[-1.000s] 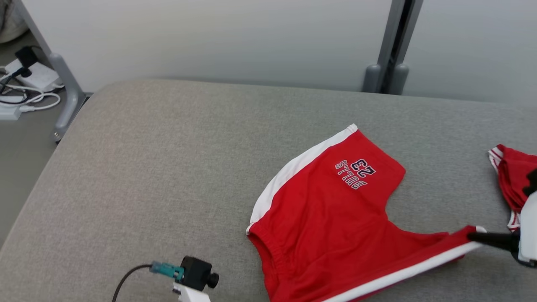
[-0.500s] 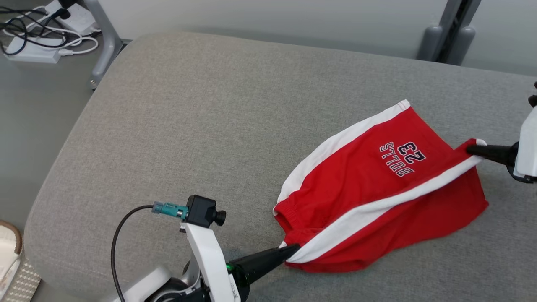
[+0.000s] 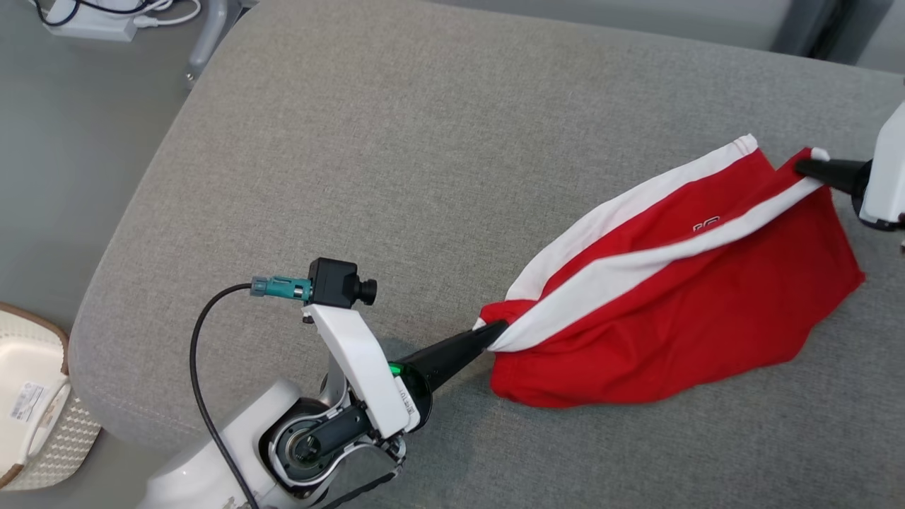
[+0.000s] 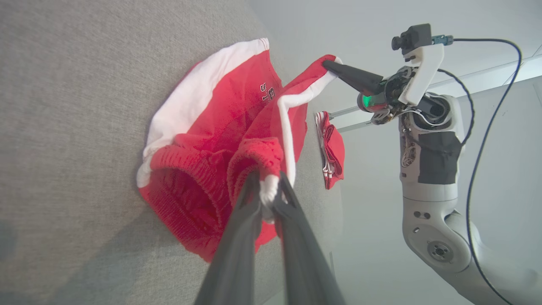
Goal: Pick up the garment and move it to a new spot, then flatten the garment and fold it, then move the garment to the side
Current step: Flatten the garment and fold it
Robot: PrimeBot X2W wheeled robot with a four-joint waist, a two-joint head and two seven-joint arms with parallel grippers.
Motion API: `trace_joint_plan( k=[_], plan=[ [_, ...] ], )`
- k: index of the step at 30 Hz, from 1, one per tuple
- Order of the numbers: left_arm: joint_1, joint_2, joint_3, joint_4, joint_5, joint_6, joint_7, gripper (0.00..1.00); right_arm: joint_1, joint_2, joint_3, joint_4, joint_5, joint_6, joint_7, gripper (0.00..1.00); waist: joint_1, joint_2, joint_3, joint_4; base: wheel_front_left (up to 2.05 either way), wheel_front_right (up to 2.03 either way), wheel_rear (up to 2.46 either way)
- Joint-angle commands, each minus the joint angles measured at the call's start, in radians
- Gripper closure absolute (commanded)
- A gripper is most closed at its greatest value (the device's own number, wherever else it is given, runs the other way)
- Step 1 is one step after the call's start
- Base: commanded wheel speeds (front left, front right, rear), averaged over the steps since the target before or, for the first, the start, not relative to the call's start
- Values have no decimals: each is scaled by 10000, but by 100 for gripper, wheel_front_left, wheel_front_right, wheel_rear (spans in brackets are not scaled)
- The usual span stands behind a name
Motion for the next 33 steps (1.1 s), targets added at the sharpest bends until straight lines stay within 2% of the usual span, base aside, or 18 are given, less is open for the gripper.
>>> trace_joint_plan(
  k=[1, 9, 24, 25, 26, 27, 31, 32, 33],
  plan=[
    [-190, -63, 56, 129, 100, -43, -38, 100, -154, 1, -72, 118, -123, -9, -130, 100, 0, 0, 155, 120, 0, 0, 0],
    [-502, -690, 21, 858, 444, -43, -71, 100, -760, 19, -157, 809, -985, -7, -860, 100, 0, 0, 579, 429, 0, 0, 0],
    [-828, -1438, 223, 1773, 774, -42, -478, 100, -1316, -84, 457, 1520, -1062, -7, -2057, 100, 0, 0, 1087, 572, 0, 0, 0],
    [-834, -1469, 221, 1796, 780, -42, -478, 100, -1358, -92, 447, 1568, -1080, -7, -2161, 73, 0, 0, 1110, 573, 0, 0, 0],
    [-839, -1497, 218, 1808, 786, -43, -485, 100, -1396, -72, 442, 1596, -1036, -7, -2271, 52, 0, 0, 1132, 577, 0, 0, 0],
    [-845, -1522, 216, 1823, 787, -43, -492, 100, -1420, -33, 399, 1644, -958, -7, -2397, 0, 0, 0, 1151, 580, 0, 0, 0],
    [-927, -1573, 345, 2037, 863, -43, -664, 100, -1651, 72, 234, 1882, -1032, -7, -3052, 0, 0, 0, 1204, 586, 0, 0, 0],
    [-949, -1581, 387, 2179, 915, -40, -788, 80, -1661, 91, 239, 1976, -1045, -7, -3154, 0, 0, 0, 1208, 584, 0, 0, 0],
    [-949, -1581, 387, 2179, 915, -40, -788, 80, -1661, 91, 239, 1976, -1045, -7, -3154, 0, 0, 0, 1208, 584, 0, 0, 0]
  ],
)
